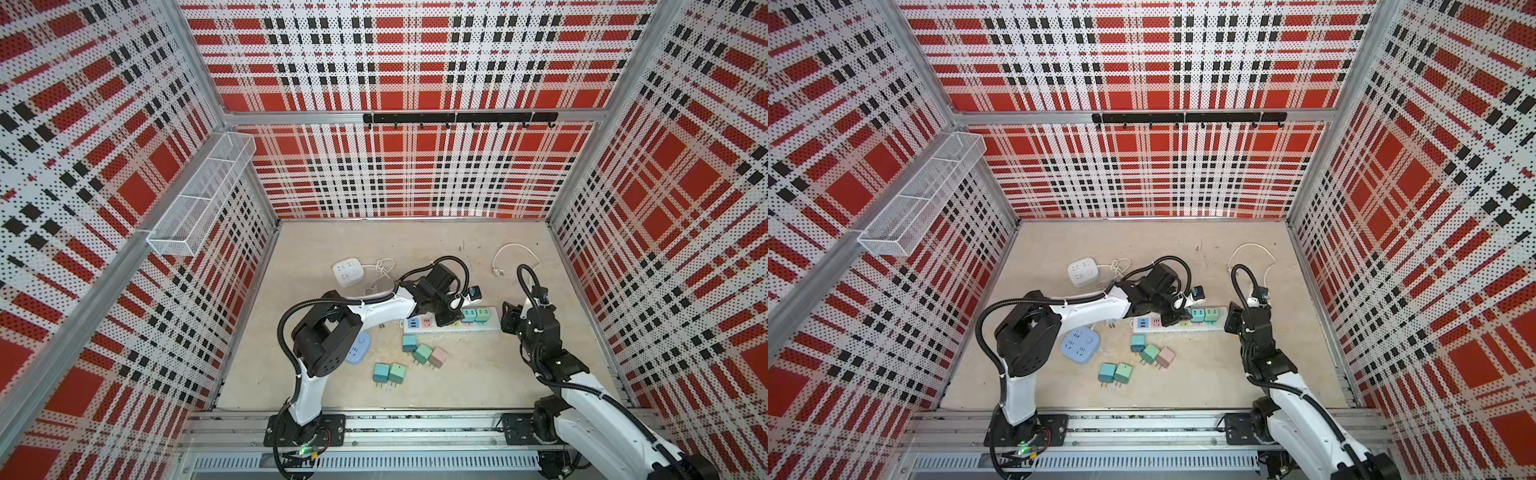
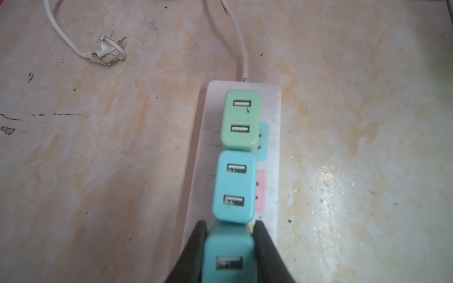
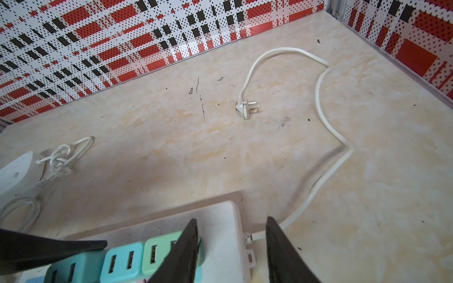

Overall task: Insert plugs into power strip
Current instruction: Insert the plug into the socket.

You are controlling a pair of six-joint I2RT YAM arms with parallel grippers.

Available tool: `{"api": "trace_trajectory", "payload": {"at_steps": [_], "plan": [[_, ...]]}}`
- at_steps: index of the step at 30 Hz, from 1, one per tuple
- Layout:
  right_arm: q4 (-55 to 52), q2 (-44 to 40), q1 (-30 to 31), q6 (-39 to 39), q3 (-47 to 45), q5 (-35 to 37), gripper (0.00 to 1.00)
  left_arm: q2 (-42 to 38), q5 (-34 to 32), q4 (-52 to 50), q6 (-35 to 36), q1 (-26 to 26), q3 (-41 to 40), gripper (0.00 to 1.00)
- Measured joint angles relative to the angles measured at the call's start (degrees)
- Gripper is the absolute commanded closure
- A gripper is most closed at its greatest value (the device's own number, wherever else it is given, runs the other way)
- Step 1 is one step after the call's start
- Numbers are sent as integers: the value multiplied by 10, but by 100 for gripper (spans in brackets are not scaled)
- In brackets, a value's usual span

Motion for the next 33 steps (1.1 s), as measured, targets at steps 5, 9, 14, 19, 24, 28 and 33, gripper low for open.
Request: {"api": "trace_trajectory", "payload": {"at_steps": [5, 9, 14, 19, 24, 28, 33], "plan": [[0, 2, 0, 0, 0, -1, 54, 1, 7, 0, 10, 0, 0, 100], [1, 8, 0, 0, 0, -2, 54, 1, 15, 1, 20, 0, -7, 100], [4, 8, 0, 0, 0, -2, 54, 5, 21, 16, 34, 0, -24, 100], [5, 8, 0, 0, 0, -2, 54, 5, 28, 17, 36, 2, -24, 100], [5, 8, 0, 0, 0, -2, 54, 6, 30, 16, 37, 3, -23, 100], [6, 8, 0, 0, 0, -2, 54, 8, 30, 11, 36, 3, -19, 87], [9, 8, 0, 0, 0, -2, 54, 8, 28, 6, 18, 3, -19, 1]]}}
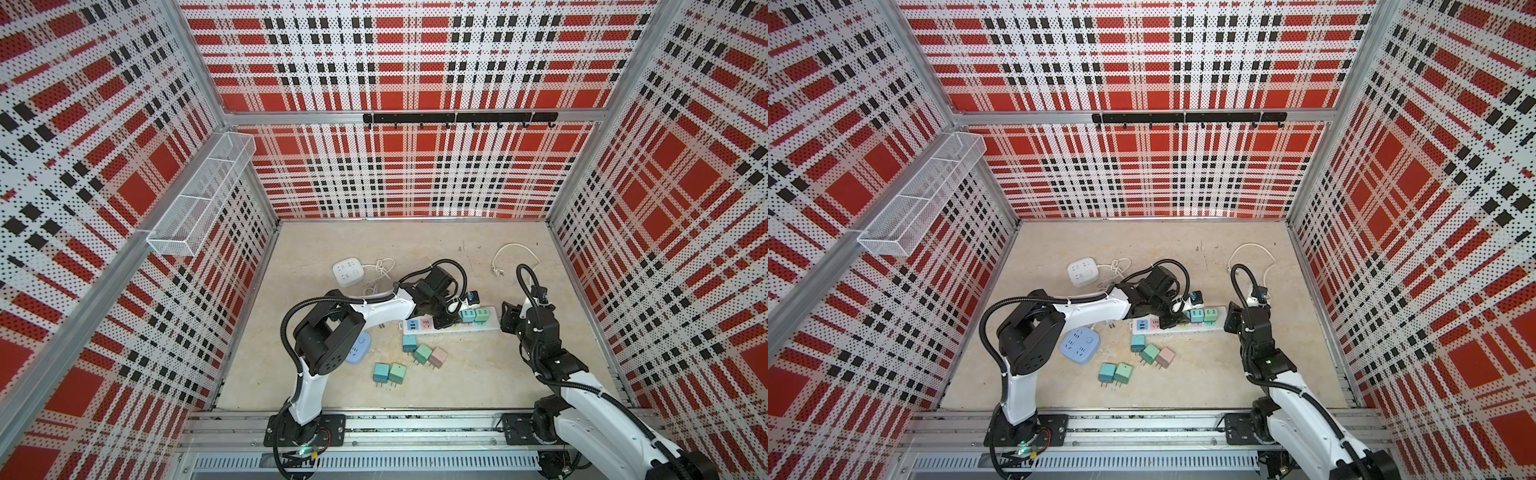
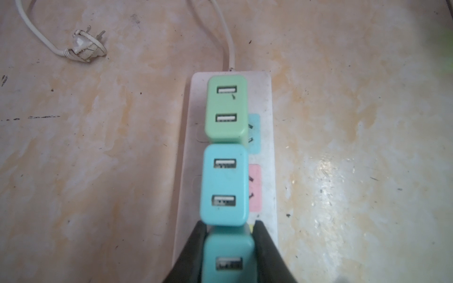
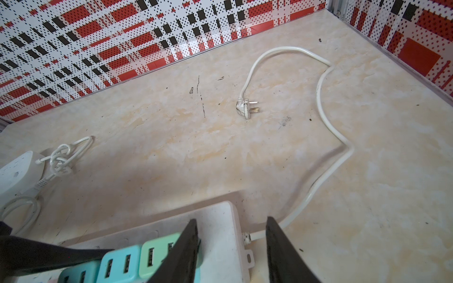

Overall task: Insert plugs into power strip
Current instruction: Insert the plug into the socket.

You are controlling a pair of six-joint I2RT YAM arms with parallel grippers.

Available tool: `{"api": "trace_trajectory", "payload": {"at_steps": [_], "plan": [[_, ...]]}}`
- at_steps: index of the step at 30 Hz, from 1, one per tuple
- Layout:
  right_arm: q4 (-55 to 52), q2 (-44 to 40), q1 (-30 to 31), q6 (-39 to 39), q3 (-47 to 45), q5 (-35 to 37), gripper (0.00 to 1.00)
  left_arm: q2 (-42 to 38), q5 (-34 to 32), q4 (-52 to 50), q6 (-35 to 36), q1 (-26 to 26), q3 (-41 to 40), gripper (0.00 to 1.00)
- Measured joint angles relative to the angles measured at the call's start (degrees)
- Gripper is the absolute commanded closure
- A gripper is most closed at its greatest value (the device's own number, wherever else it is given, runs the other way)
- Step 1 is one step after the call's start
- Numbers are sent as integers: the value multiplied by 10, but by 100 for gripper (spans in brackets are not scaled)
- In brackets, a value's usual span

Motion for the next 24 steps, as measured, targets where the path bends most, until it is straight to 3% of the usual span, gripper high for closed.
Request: {"api": "trace_trajectory", "payload": {"at_steps": [8, 14, 17, 24], "plan": [[0, 0, 0, -2, 0, -5, 47, -23, 1, -47, -34, -2, -4, 1], [-10, -3, 7, -9, 1, -19, 41, -136, -10, -24, -73, -10, -49, 1], [-42, -18, 43, -12, 14, -15, 40, -227, -28, 17, -116, -14, -112, 1], [-75, -54, 211, 0, 48, 12, 42, -436, -93, 153, -272, 12, -311, 1]]}}
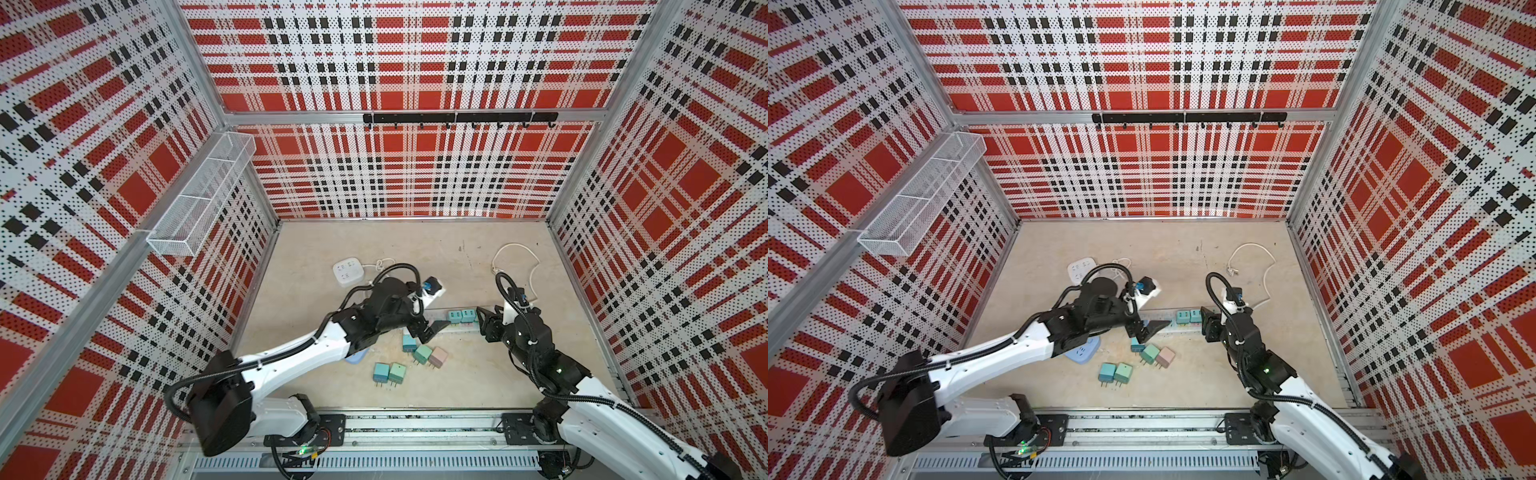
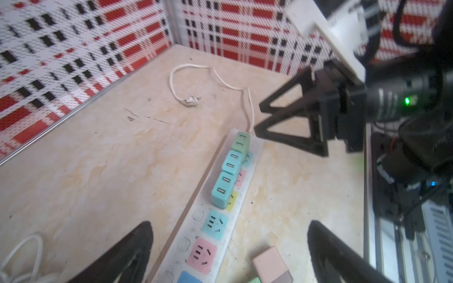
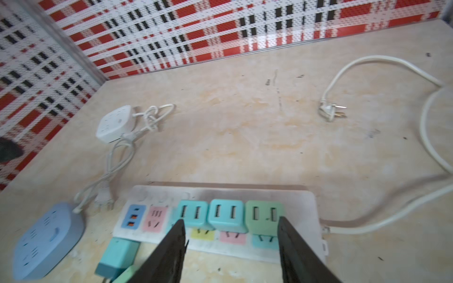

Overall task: Insert plugs into power strip
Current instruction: Insert the plug into the socket, then move the plug to the bottom-center of the table.

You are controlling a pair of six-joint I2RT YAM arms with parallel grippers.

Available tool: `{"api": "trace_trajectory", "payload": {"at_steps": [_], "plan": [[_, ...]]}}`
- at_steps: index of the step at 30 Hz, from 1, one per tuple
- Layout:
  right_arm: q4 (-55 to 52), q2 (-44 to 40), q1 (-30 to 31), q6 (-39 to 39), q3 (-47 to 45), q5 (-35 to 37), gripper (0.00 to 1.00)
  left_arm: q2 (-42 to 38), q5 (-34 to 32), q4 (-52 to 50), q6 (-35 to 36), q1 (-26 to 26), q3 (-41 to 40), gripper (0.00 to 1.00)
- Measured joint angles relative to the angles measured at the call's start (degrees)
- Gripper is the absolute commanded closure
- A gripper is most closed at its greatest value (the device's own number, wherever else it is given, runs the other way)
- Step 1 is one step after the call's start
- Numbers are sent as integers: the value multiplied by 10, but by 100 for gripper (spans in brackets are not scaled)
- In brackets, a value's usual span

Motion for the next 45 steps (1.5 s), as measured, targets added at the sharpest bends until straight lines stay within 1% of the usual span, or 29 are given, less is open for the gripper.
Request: {"api": "trace_trajectory", "payload": {"at_steps": [3, 7, 9, 10, 15, 20, 24, 29, 34, 37, 41, 45], "plan": [[0, 19, 74, 15, 2, 23, 42, -54, -26, 11, -80, 26, -48, 1], [-3, 76, 167, 36, 5, 57, 42, -127, -52, 11, -180, 56, -113, 1], [-3, 109, 198, 47, 12, 69, 42, -172, -65, 9, -221, 61, -159, 1], [-3, 121, 205, 52, 15, 71, 42, -191, -73, 7, -239, 62, -179, 1], [10, 179, 210, 71, 19, 74, 42, -268, -125, -6, -312, 66, -260, 1], [21, 214, 210, 80, 20, 75, 41, -320, -167, -16, -351, 66, -295, 1], [24, 252, 210, 85, 36, 77, 41, -342, -211, -31, -375, 51, -298, 1], [37, 298, 212, 92, 55, 71, 41, -343, -283, -85, -426, 23, -281, 1], [47, 333, 235, 97, 68, 64, 38, -348, -352, -129, -482, 2, -268, 1], [47, 348, 252, 103, 75, 64, 38, -357, -362, -167, -495, 5, -256, 1], [48, 362, 261, 109, 76, 64, 37, -373, -348, -191, -496, 28, -231, 1], [48, 372, 264, 116, 76, 65, 37, -388, -306, -182, -494, 57, -238, 1]]}}
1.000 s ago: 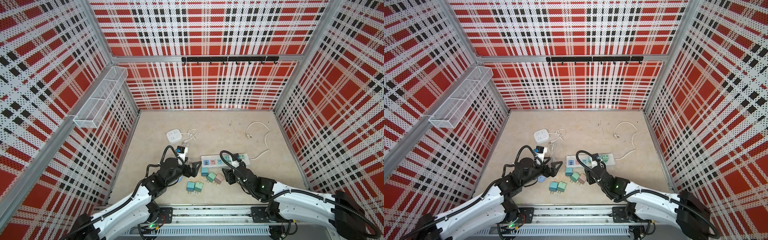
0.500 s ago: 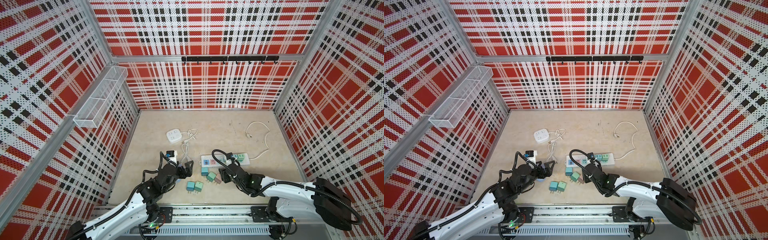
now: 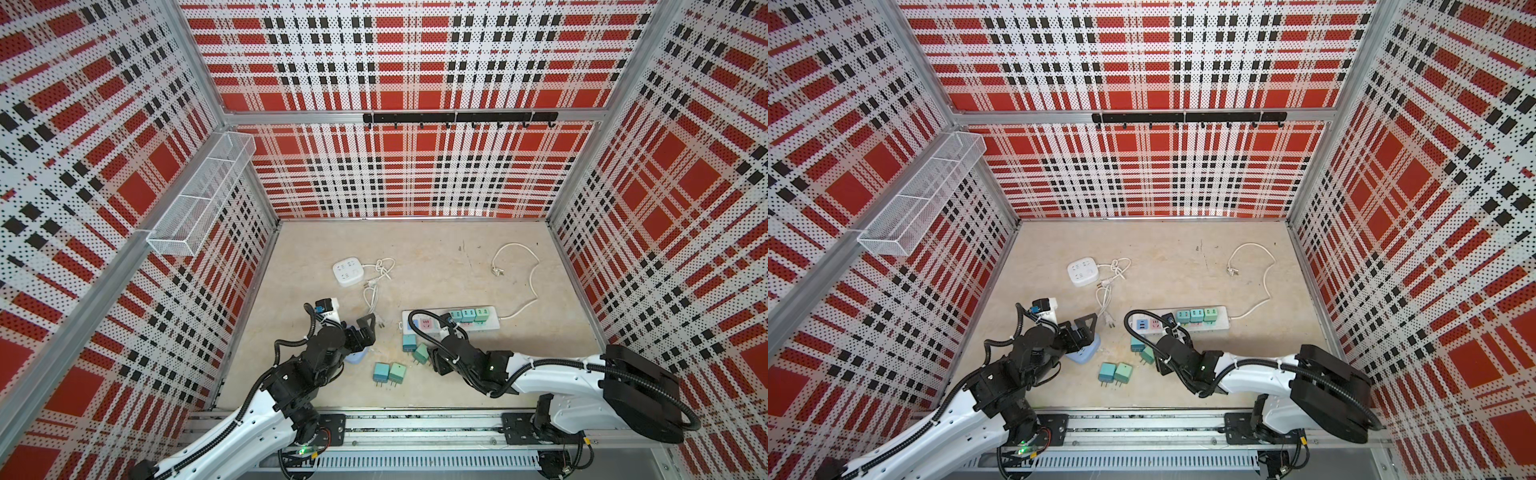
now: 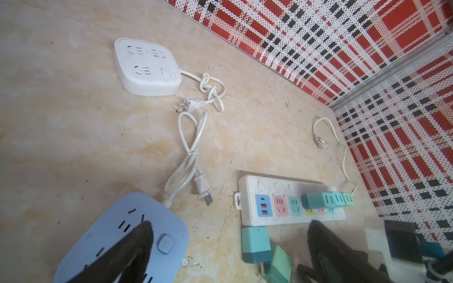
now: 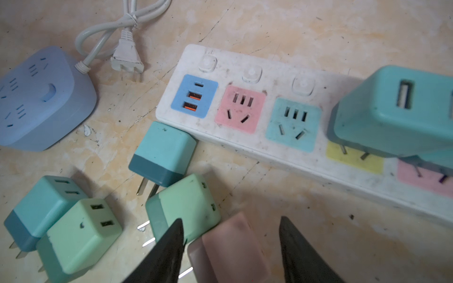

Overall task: Insert plugs into power strip
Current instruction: Move the plug to the bottom-center of the table.

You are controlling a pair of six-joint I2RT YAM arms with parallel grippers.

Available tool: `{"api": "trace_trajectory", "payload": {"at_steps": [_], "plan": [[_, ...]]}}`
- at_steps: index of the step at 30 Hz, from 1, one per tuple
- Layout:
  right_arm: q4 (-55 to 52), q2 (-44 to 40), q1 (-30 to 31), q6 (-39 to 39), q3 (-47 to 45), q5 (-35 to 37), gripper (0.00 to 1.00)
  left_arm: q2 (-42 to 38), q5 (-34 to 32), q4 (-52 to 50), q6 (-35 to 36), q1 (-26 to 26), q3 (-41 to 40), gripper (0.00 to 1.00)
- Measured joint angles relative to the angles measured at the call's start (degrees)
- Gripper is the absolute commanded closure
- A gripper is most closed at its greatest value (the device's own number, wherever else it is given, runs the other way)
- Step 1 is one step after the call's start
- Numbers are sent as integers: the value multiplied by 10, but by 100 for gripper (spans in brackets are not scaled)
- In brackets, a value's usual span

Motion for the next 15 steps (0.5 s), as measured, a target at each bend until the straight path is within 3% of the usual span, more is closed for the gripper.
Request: {"api": "trace_trajectory", "payload": {"at_steps": [15], "plan": [[-33, 2, 13, 22, -2, 22, 34, 2, 85, 4, 50, 24, 0, 0]]}}
